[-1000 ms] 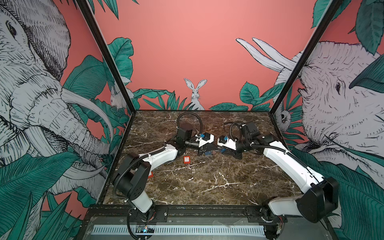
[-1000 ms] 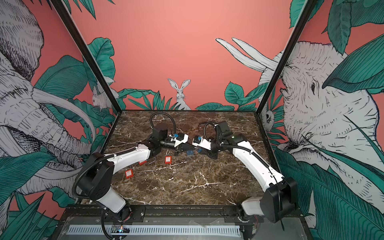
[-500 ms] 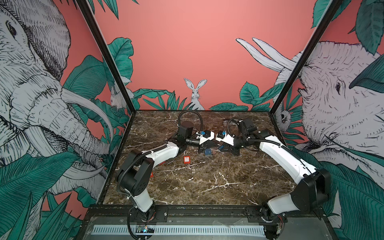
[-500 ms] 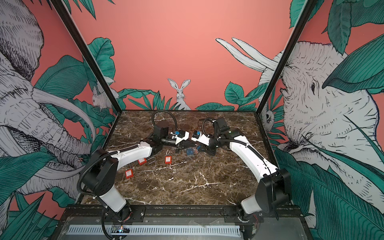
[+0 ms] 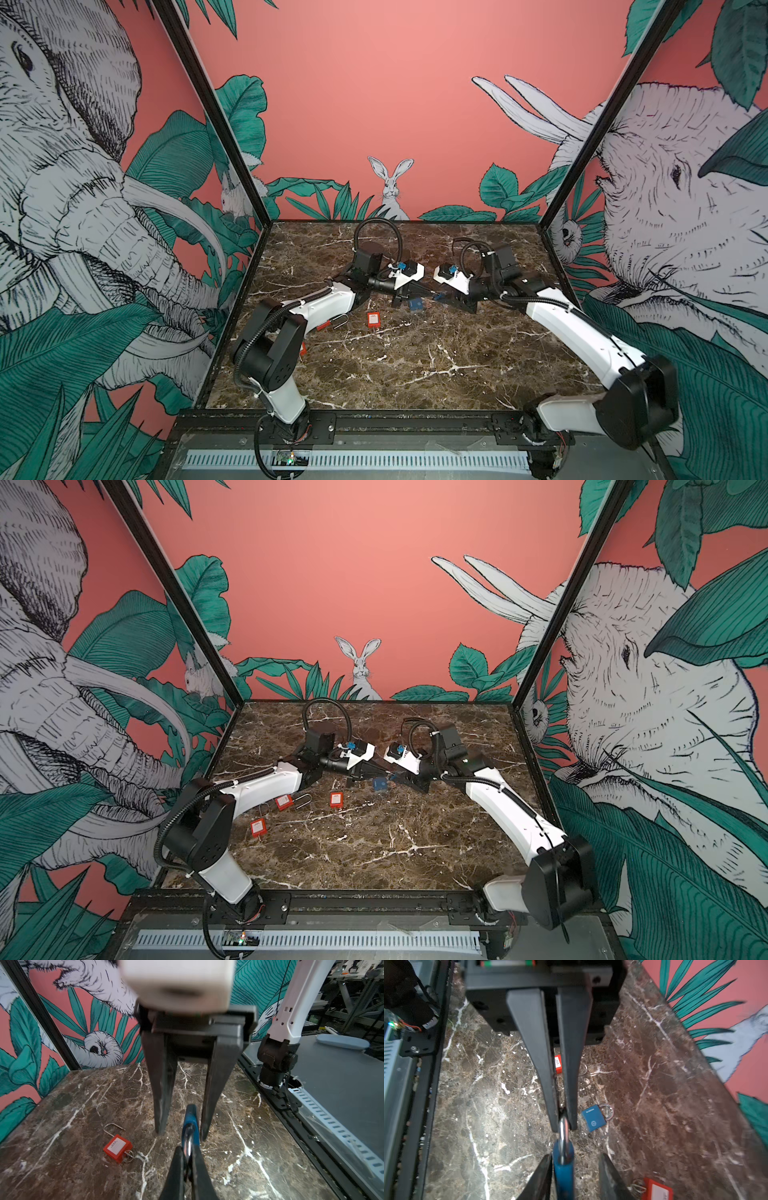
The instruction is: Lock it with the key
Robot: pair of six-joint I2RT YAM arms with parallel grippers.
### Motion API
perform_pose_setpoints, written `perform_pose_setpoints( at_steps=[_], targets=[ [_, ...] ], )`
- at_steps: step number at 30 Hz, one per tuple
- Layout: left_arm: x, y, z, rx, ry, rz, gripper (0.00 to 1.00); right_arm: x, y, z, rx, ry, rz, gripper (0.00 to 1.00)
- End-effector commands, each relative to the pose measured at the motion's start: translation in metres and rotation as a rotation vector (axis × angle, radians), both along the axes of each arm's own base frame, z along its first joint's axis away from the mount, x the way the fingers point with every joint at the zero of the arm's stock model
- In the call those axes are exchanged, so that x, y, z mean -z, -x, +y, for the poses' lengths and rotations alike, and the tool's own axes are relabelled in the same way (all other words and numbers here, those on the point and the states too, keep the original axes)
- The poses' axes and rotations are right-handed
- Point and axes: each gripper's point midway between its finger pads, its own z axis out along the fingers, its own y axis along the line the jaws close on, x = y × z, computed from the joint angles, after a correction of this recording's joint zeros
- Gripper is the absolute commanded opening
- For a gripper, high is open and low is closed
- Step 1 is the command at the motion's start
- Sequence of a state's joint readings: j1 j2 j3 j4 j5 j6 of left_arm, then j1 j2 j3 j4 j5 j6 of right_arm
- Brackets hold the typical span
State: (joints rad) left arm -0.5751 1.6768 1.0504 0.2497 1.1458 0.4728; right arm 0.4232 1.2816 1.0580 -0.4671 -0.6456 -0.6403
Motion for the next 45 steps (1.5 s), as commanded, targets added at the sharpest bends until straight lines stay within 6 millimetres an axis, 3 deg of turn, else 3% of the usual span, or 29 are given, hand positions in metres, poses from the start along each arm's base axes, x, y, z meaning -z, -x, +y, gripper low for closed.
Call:
perform_pose_setpoints(
  at_steps=[1,7,12,15,19,30,45],
  targets=[
    [-0.036,0.005,0.011,0.033,0.044,-0.061,0.0,-0.019,0.0,-0.01,0.062,-0.059,-0.093,0.51],
    [-0.046,0.001,0.015,0.023,0.052,-0.07,0.0,0.0,0.023,-0.042,0.155,0.001,-0.08,0.59],
    [-0.047,0.003,0.016,0.027,0.049,-0.06,0.0,0.005,0.033,-0.055,0.192,-0.022,-0.042,0.48],
    [-0.047,0.004,0.016,0.032,0.048,-0.049,0.0,0.007,0.033,-0.049,0.166,-0.057,-0.001,0.37],
    [-0.048,0.006,0.017,0.032,0.048,-0.05,0.0,0.005,0.026,-0.037,0.116,-0.1,0.025,0.32],
    [-0.048,0.01,0.017,0.042,0.044,-0.048,0.0,-0.012,0.008,-0.015,0.037,-0.184,0.046,0.24],
    [-0.05,0.009,0.015,0.068,0.044,-0.047,0.0,-0.009,0.006,-0.006,0.007,-0.197,0.091,0.18]
  ],
)
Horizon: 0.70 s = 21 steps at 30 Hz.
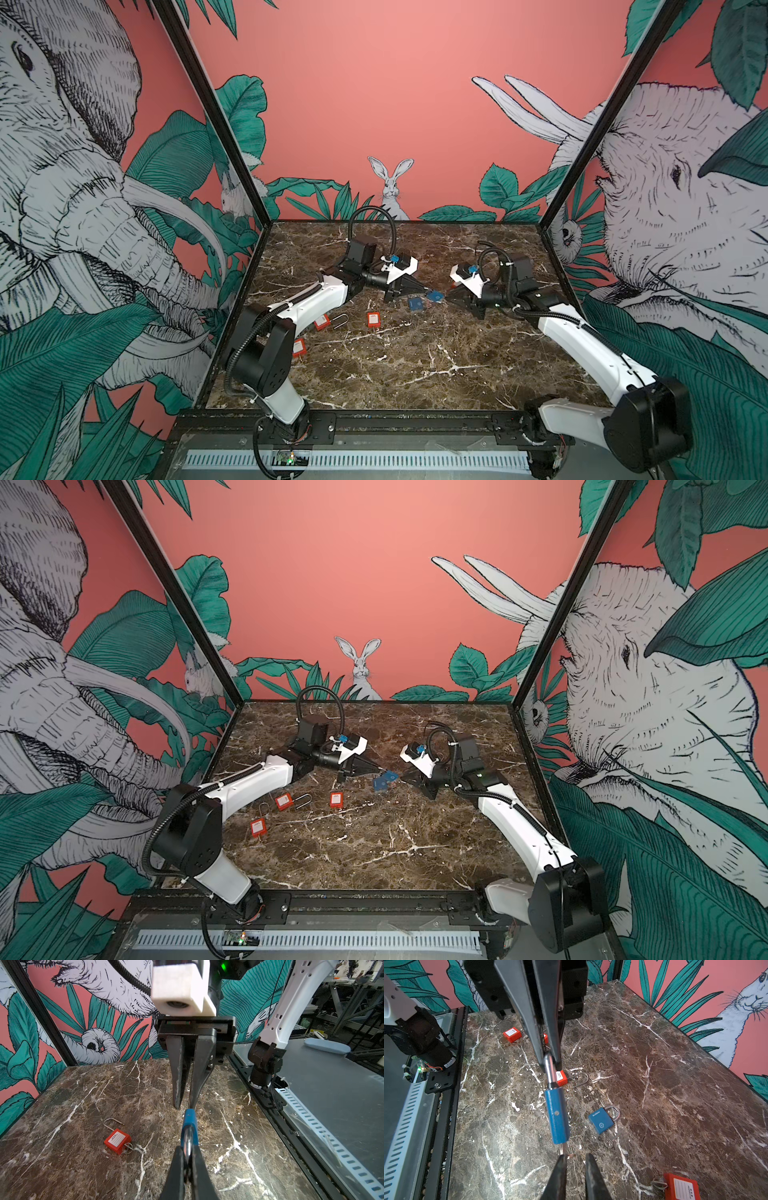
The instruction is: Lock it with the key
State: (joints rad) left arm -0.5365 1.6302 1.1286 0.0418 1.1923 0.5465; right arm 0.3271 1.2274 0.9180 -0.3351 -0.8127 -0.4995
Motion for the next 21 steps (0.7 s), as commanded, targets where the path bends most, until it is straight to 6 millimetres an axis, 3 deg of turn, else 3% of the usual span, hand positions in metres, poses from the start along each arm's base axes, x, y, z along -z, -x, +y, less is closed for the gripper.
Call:
perform_pose_setpoints(
  at_steps=[1,12,21],
  targets=[
    [-0.026,0.008,-0.001,0.051,0.054,-0.058,0.0,-0.016,0.001,0.008,-0.041,-0.035,-0.021,0.19],
    [-0.022,0.008,-0.001,0.048,0.039,-0.06,0.0,-0.024,0.0,-0.002,0.013,-0.004,-0.128,0.31],
    [-0.021,0.01,-0.002,0.055,0.035,-0.063,0.0,-0.012,0.009,0.009,-0.062,-0.022,-0.008,0.2]
  ],
)
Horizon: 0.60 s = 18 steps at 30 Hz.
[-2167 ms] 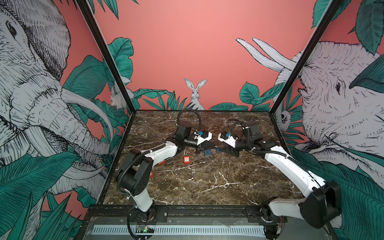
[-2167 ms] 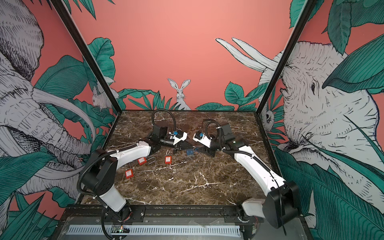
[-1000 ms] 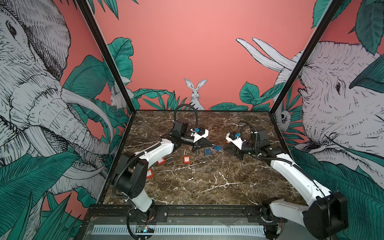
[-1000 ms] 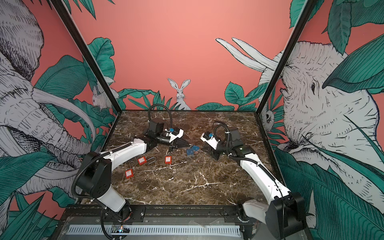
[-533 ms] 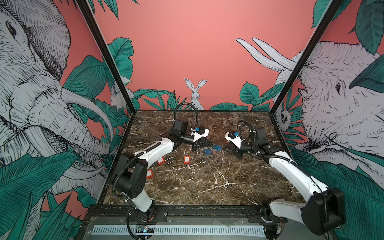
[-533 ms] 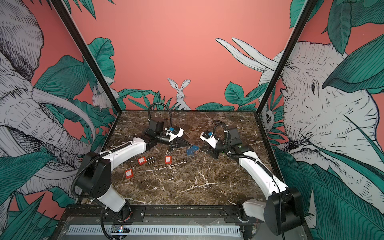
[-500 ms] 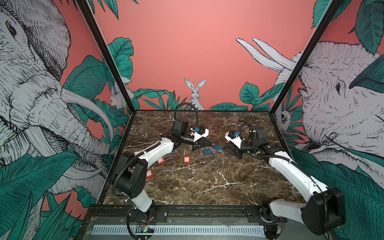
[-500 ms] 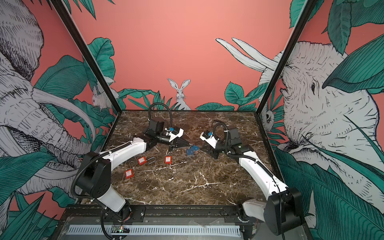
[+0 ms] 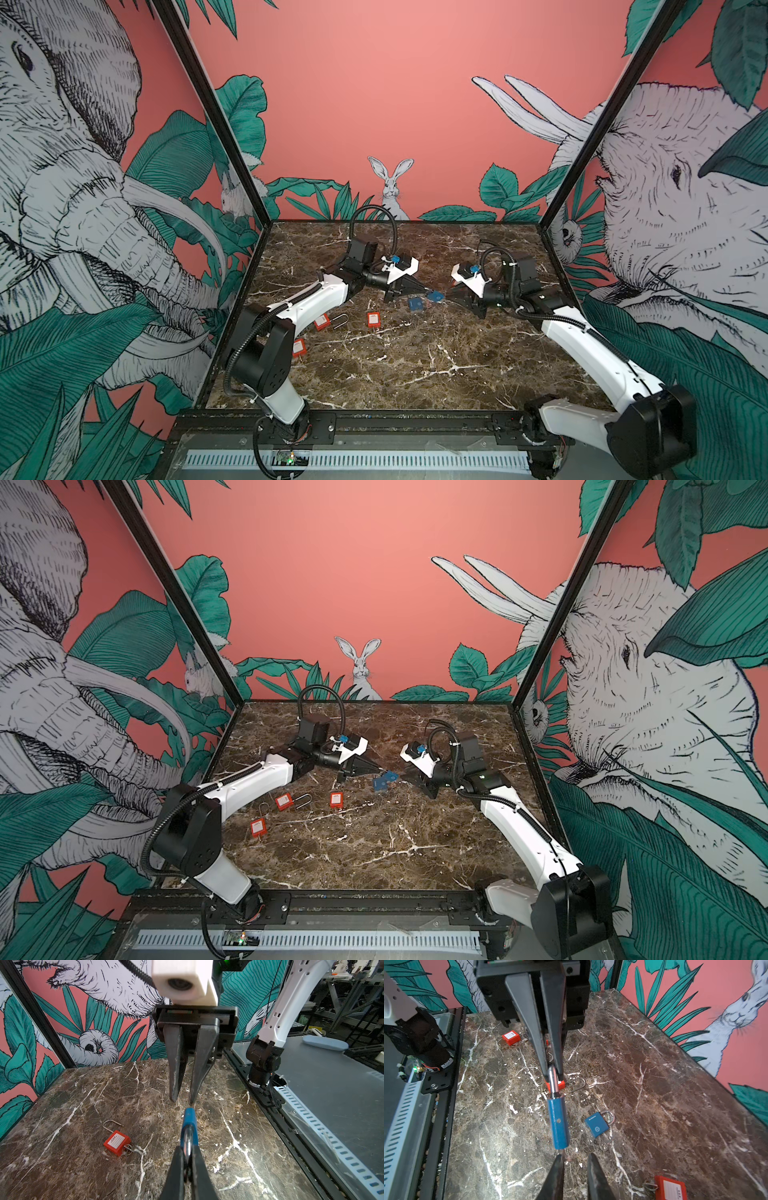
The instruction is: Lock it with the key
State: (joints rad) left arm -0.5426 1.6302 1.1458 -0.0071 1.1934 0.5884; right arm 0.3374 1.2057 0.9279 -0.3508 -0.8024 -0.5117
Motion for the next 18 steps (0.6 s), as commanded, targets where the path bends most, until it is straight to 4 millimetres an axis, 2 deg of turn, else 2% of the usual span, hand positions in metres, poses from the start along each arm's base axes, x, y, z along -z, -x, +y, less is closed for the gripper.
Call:
perform_pose_setpoints(
  at_steps=[1,8,12,18],
  targets=[
    [-0.0216,0.0074,-0.0012,0.041,0.043,-0.052,0.0,-0.0035,0.0062,0.0091,-0.057,-0.025,0.028,0.2],
    [-0.0206,0.0074,-0.0023,0.04,0.04,-0.052,0.0,0.0001,0.0068,0.0118,-0.072,-0.021,0.043,0.18],
    [-0.0185,0.0068,-0.0029,0.034,0.032,-0.054,0.0,-0.0021,0.01,0.0113,-0.075,-0.026,0.037,0.29],
    [-0.0184,0.0073,-0.0025,0.033,0.031,-0.055,0.0,0.0009,0.0156,0.0081,-0.066,-0.021,0.041,0.31]
  ],
)
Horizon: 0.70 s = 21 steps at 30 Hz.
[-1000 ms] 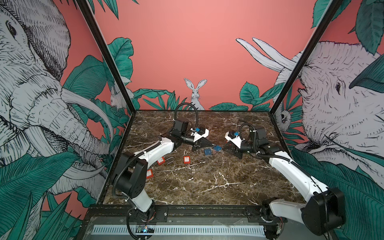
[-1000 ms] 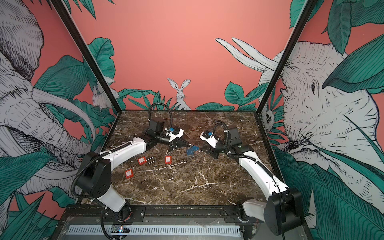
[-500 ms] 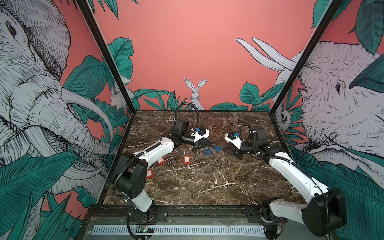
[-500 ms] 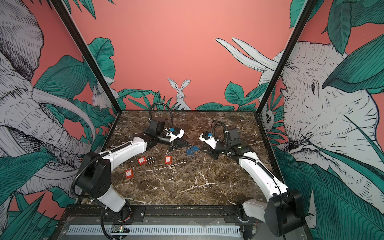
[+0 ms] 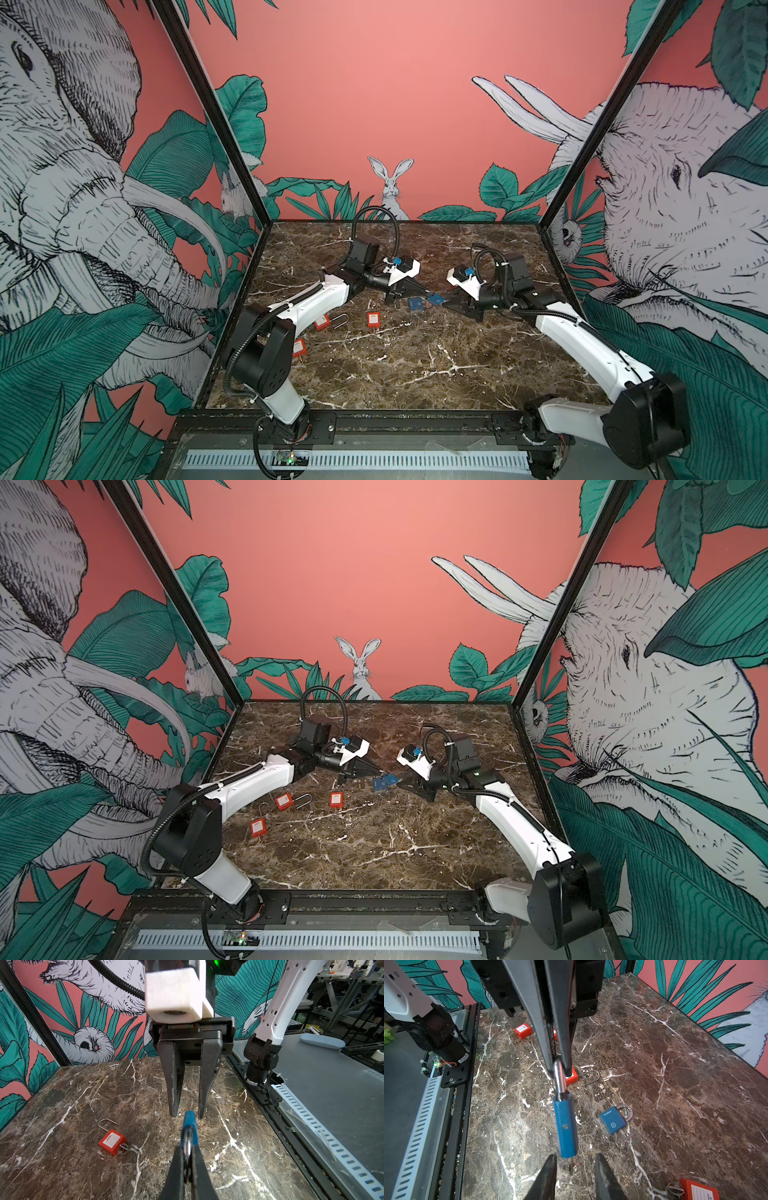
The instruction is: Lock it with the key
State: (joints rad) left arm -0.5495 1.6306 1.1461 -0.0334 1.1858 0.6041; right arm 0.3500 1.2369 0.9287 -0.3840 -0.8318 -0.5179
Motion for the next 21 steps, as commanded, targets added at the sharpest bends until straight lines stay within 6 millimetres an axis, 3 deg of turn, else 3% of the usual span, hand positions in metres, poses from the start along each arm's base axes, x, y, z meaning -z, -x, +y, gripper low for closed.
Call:
perform_pose_setpoints(
  at_steps=[1,6,21],
  targets=[
    [-0.023,0.005,-0.002,0.031,0.046,-0.06,0.0,-0.009,0.008,0.002,-0.027,-0.022,-0.015,0.3],
    [-0.024,0.007,-0.001,0.047,0.054,-0.054,0.0,-0.006,0.006,0.004,-0.029,-0.02,-0.006,0.23],
    [-0.026,0.008,-0.002,0.051,0.064,-0.054,0.0,0.002,0.007,0.005,-0.04,0.012,-0.003,0.17]
  ],
)
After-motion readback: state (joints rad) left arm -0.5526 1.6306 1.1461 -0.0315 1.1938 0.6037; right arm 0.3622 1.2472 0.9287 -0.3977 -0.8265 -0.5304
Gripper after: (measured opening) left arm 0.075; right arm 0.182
